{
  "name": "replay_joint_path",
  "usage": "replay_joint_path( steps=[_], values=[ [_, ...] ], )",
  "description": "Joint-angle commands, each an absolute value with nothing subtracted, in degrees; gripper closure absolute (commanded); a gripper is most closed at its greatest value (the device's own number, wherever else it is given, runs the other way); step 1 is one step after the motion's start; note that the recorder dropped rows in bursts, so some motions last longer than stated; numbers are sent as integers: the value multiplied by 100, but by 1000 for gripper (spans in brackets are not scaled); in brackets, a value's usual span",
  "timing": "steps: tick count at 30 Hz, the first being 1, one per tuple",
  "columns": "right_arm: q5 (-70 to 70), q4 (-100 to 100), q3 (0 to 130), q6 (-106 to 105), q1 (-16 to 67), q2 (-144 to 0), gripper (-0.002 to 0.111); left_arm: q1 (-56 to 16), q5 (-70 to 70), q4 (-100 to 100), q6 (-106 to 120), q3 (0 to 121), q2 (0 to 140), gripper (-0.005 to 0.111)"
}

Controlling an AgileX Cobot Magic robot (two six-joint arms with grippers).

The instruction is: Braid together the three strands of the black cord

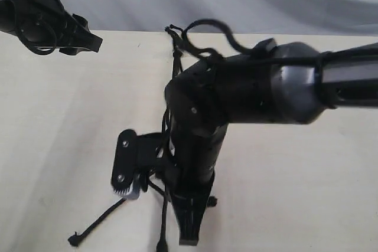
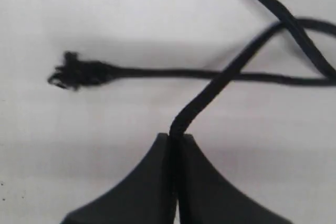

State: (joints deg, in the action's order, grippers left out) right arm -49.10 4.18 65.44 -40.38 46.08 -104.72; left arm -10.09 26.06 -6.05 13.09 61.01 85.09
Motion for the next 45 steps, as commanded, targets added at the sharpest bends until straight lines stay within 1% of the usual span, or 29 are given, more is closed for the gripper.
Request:
replay_joint_path(
  steps=[1, 5, 9, 10, 11, 12, 14, 16, 19, 22, 25, 28, 31, 38, 42, 45],
  values=[
    [-5009, 331, 6508, -3756, 3982, -10520, 108, -993, 2627, -595, 1306, 6104, 8463, 55],
    [-4936, 331, 6354, -3756, 3608, -10847, 108, -993, 2634, -606, 1306, 6104, 8463, 55],
    [-4733, 270, 6354, -3744, 3608, -11108, 107, -993, 2646, -617, 1306, 6104, 8463, 55],
    [-4665, 270, 6328, -3731, 3608, -11108, 104, -993, 2656, -617, 1306, 6104, 8463, 55],
    [-4587, 270, 6295, -3738, 3608, -11098, 96, -993, 2667, -617, 1306, 6104, 8463, 55],
    [-4544, 270, 6286, -3727, 3608, -11098, 85, -993, 2687, -617, 1306, 6104, 8463, 55],
    [-4555, 270, 6254, -3752, 3608, -11098, 58, -993, 2697, -617, 1306, 6104, 8463, 55],
    [-4555, 270, 6254, -3752, 3608, -11025, 44, -993, 2705, -617, 1306, 6104, 8463, 55],
    [-4528, 219, 6254, -3740, 3608, -10692, 33, -993, 2800, -642, 1306, 6104, 8463, 55],
    [-4350, -207, 6254, -3365, 3608, -10054, 31, -993, 3039, -828, 1306, 6104, 8463, 55],
    [-3890, -1134, 6254, -2469, 3608, -9065, 31, -1194, 3502, -888, 1306, 6104, 8463, 55],
    [-3567, -1901, 6254, -1574, 3608, -8479, 31, -1536, 3876, -1055, 1319, 6104, 8463, 55],
    [-3508, -2501, 6254, -785, 3608, -8068, 31, -2078, 4128, -1158, 1346, 6026, 8463, 55],
    [-3777, -3549, 6108, 455, 3608, -7887, 31, -3442, 3750, -1597, 1298, 5484, 8499, 55],
    [-3705, -4762, 5685, 1276, 3579, -7887, 31, -3967, 3472, -1584, 882, 5184, 8643, 55],
    [-3539, -5703, 5559, 2429, 3257, -7887, 31, -4211, 3423, -1584, 622, 5146, 8976, 55]
  ],
)
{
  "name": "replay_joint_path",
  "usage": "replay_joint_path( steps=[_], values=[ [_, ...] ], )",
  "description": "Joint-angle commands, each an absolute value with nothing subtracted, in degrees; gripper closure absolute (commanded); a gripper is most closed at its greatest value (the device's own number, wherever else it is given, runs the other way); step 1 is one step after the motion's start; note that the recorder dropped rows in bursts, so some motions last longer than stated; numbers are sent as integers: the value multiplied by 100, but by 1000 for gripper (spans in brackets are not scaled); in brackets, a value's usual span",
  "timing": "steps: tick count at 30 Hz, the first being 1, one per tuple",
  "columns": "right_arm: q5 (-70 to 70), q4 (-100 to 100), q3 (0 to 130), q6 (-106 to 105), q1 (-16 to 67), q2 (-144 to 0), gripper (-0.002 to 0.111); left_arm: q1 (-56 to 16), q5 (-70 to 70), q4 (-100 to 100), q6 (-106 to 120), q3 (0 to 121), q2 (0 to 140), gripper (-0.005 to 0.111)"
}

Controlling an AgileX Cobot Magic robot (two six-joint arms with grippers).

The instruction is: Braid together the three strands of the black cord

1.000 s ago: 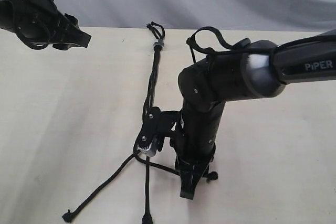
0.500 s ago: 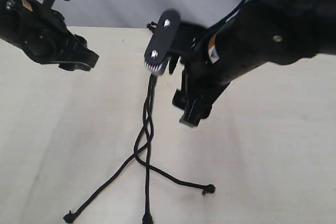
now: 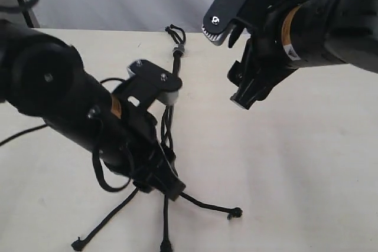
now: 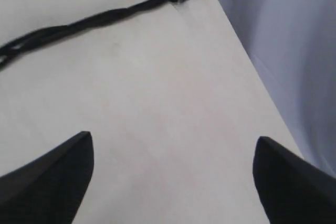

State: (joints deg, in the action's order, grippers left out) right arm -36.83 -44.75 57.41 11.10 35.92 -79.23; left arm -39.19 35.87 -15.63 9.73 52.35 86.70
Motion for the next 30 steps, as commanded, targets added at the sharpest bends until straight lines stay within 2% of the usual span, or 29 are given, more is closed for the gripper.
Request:
replay_joint_path(
  steps=[1, 5, 9, 13, 21, 25, 30],
  values=[
    [-3496, -5860, 5547, 2769, 3067, -7887, 31, -4287, 3382, -1584, 600, 5146, 9127, 55],
    [-3330, -5740, 5520, 2923, 2323, -7887, 31, -4570, 3266, -1558, 504, 5146, 9748, 55],
    [-2366, -5681, 5276, 2904, 1768, -7887, 31, -4707, 3277, -1503, 264, 5199, 10142, 55],
    [-1482, -5681, 5119, 2904, 1578, -7887, 31, -4707, 3289, -1503, 154, 5206, 10351, 55],
    [-1340, -5681, 5119, 2904, 1578, -7887, 31, -4707, 3179, -1503, 128, 5206, 10613, 57],
    [-1340, -5681, 5119, 2904, 1578, -7887, 31, -4707, 3235, -1490, 128, 5206, 10625, 73],
    [-1340, -5681, 5119, 2904, 1578, -7887, 31, -4707, 3315, -1385, 128, 5206, 10598, 104]
  ],
)
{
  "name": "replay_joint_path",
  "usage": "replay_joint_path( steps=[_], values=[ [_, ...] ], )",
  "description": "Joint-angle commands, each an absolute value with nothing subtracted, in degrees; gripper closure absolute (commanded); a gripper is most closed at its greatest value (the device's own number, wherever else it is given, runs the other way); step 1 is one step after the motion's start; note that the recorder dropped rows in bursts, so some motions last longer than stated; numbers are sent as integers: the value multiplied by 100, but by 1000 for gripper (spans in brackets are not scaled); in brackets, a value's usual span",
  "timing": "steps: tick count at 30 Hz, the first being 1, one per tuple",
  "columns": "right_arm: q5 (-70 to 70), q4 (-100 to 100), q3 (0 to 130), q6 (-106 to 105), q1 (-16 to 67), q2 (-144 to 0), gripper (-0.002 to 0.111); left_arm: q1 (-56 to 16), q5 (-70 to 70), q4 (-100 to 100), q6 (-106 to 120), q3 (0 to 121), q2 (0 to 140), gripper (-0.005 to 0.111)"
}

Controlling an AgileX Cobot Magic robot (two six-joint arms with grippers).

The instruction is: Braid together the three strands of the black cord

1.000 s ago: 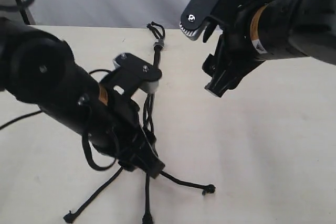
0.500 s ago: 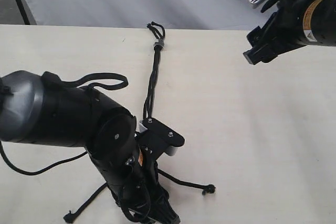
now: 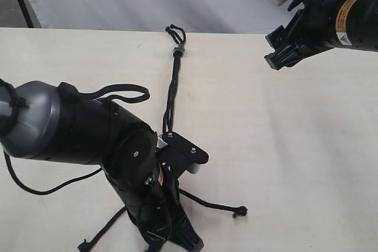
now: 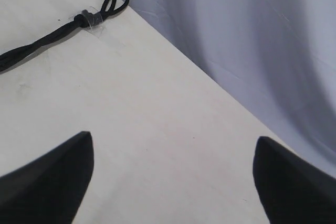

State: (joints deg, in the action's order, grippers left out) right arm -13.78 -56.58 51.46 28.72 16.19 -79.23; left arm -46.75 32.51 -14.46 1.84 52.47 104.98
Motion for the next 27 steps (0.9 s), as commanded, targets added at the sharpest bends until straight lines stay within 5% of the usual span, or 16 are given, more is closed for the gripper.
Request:
replay_joint_path(
  steps=[1, 14, 27],
  values=[
    [-1340, -5681, 5119, 2904, 1578, -7887, 31, -4707, 3349, -1326, 128, 5225, 10583, 106],
    [-1340, -5681, 5119, 2904, 1578, -7887, 31, -4656, 4559, 1349, 173, 5956, 10400, 106],
    [-1340, -5681, 5119, 2904, 1578, -7887, 31, -4656, 2832, 3433, 173, 5217, 10426, 106]
  ],
)
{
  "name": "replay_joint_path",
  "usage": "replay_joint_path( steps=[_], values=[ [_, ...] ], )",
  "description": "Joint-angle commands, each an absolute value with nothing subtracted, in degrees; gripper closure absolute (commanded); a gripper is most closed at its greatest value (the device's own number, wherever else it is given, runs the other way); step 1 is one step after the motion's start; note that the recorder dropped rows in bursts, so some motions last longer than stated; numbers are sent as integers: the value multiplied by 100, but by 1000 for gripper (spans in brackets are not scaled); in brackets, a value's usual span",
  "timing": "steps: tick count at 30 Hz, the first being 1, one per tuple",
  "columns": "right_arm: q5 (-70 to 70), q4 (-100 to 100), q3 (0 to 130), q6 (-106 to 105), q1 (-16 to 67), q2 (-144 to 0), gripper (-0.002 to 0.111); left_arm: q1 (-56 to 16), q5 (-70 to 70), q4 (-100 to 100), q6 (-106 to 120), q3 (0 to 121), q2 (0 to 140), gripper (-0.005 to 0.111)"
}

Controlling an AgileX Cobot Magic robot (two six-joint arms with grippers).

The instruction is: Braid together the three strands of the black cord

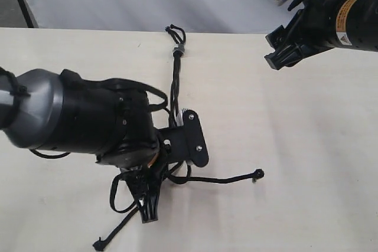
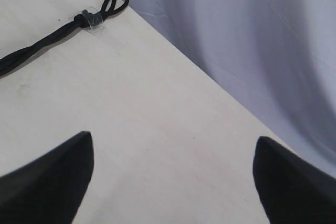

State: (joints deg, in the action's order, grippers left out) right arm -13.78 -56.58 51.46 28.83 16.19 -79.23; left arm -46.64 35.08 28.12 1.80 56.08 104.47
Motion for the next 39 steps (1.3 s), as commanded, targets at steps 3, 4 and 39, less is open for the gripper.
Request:
replay_joint_path(
  steps=[3, 4, 39],
  values=[
    [-1340, -5681, 5119, 2904, 1578, -7887, 31, -4656, 2430, 3738, 163, 4931, 10426, 106],
    [-1340, -5681, 5119, 2904, 1578, -7887, 31, -4656, 2348, 3752, 163, 4878, 10426, 106],
    [-1330, -5681, 5119, 2925, 1578, -7887, 31, -4324, 2690, 1132, -326, 5031, 10534, 106]
  ],
)
